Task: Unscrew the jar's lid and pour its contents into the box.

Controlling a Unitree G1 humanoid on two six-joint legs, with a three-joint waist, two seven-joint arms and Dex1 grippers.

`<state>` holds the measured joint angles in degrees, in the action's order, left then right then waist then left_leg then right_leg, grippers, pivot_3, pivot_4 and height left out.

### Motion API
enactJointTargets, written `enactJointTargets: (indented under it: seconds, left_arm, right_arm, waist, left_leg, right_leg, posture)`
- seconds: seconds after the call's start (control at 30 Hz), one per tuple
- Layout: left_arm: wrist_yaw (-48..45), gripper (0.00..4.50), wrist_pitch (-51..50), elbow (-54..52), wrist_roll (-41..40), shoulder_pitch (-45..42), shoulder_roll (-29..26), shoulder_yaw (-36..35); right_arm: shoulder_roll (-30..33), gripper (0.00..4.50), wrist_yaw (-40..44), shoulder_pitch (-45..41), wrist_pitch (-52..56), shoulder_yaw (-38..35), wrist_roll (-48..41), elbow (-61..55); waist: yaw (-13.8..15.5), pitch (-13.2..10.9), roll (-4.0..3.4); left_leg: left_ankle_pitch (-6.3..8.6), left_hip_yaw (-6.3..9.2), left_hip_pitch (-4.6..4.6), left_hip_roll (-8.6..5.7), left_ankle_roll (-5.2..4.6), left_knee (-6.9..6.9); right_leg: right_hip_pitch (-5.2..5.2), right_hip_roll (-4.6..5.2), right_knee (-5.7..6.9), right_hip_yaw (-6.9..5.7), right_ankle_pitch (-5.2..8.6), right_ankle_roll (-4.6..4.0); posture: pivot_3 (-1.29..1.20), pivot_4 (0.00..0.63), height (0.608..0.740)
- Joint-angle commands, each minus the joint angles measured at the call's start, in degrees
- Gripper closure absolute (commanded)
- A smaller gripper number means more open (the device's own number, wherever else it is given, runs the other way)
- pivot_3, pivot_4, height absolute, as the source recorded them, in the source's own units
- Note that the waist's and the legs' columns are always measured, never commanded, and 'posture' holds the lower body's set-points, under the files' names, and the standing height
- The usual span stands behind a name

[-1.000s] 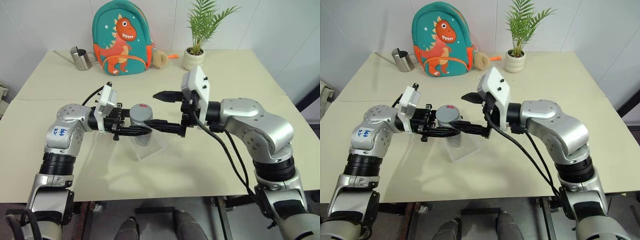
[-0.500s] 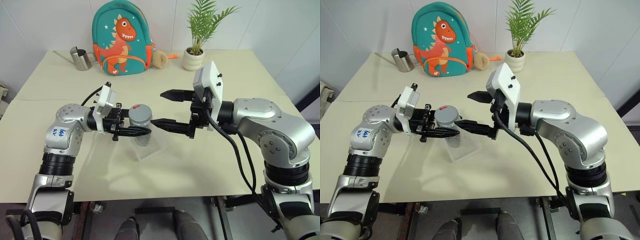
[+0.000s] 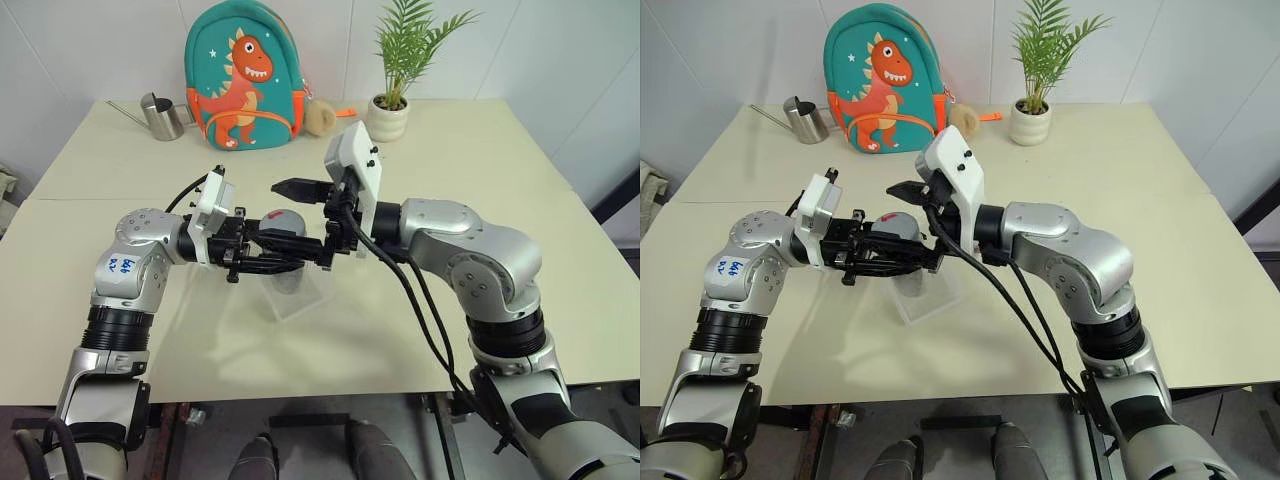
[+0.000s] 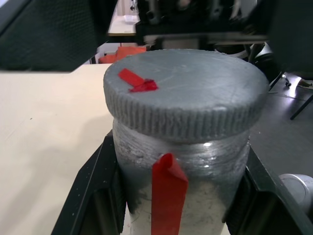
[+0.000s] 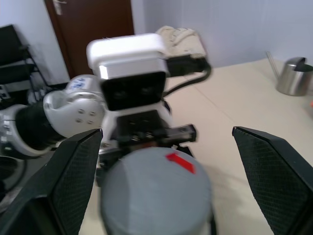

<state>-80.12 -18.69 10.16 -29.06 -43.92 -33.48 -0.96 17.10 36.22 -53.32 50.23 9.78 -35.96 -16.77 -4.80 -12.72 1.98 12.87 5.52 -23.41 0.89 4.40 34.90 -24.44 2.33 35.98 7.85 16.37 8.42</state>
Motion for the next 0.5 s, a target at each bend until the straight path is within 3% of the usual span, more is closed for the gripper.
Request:
enactJointTargets:
  seconds: [0.03,0.5]
  left_arm:
    - [0.07,2.47,0.96,-0.43,-0.28,-0.42,0.01,-0.43]
    - [0.66,2.47,1.19,-0.73,-0.29,-0.27,0.46,-0.32]
  right_arm:
    - [-0.98,0.03,0.74,-0.66,-2.09,0.48,1.04,0.23]
    - [-1.13,0.03,1.53,-0.28,-2.46,1.25,3.60,1.10]
  waist:
    - [-0.05,0.00,0.00]
    - [0.00,0.00,0.00]
  left_leg:
    - [0.00,0.00,0.00,0.00,0.00,0.00]
    - [0.00,0.00,0.00,0.00,0.00,0.01]
  right_leg:
    - [-0.01,0.00,0.00,0.00,0.00,0.00]
    - [-0.02,0.00,0.02,0.00,0.00,0.00]
  posture:
    - [0.00,0.150,0.740]
    - [0.00,0.150,0.740]
